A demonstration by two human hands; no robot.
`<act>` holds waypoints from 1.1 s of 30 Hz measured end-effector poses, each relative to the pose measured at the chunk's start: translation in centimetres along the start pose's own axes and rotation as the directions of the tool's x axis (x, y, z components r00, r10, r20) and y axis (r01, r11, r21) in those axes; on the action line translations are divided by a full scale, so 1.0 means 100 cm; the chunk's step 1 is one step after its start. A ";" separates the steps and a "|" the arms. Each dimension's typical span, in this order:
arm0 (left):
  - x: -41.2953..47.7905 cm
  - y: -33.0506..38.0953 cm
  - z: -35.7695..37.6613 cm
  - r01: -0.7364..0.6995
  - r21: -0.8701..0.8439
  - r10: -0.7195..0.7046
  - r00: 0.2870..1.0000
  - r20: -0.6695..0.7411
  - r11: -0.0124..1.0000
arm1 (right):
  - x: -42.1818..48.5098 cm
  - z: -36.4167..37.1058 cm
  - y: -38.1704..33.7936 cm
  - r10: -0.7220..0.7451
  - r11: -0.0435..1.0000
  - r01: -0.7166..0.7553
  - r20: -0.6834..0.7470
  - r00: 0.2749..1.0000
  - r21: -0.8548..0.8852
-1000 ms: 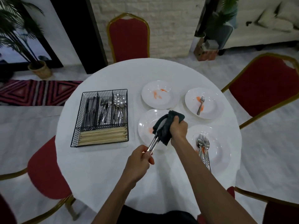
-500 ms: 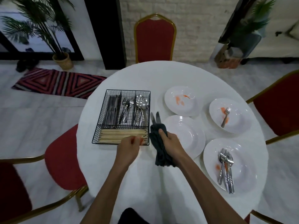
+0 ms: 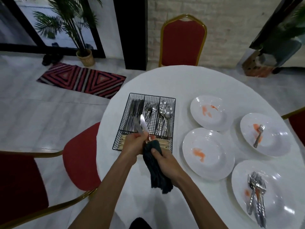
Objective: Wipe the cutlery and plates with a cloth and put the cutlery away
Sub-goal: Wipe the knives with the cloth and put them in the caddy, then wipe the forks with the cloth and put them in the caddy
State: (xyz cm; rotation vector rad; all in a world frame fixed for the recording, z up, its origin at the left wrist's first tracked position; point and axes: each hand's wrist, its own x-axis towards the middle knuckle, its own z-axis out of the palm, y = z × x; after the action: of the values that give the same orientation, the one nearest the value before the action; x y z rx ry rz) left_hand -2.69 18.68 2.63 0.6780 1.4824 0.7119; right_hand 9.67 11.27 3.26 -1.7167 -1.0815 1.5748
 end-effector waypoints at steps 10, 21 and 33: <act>0.113 0.056 -0.034 -0.054 0.291 0.106 0.981 -0.164 0.955 | 0.052 0.011 -0.010 0.175 0.983 -0.172 -0.058 0.983 0.058; 0.165 0.066 -0.027 -0.125 0.730 0.288 0.952 -0.102 0.672 | 0.063 -0.007 -0.002 0.205 0.965 -0.168 -0.179 0.962 0.203; 0.011 -0.029 0.086 -0.305 0.650 0.207 0.952 0.225 0.696 | -0.016 -0.089 0.061 0.266 0.937 -0.120 -0.448 0.853 0.329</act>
State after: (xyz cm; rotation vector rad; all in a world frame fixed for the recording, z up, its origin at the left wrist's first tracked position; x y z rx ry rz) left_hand 5.93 17.94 -0.39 1.5000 1.5285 0.2876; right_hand 19.60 7.80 0.27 -1.9123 -0.4103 1.2274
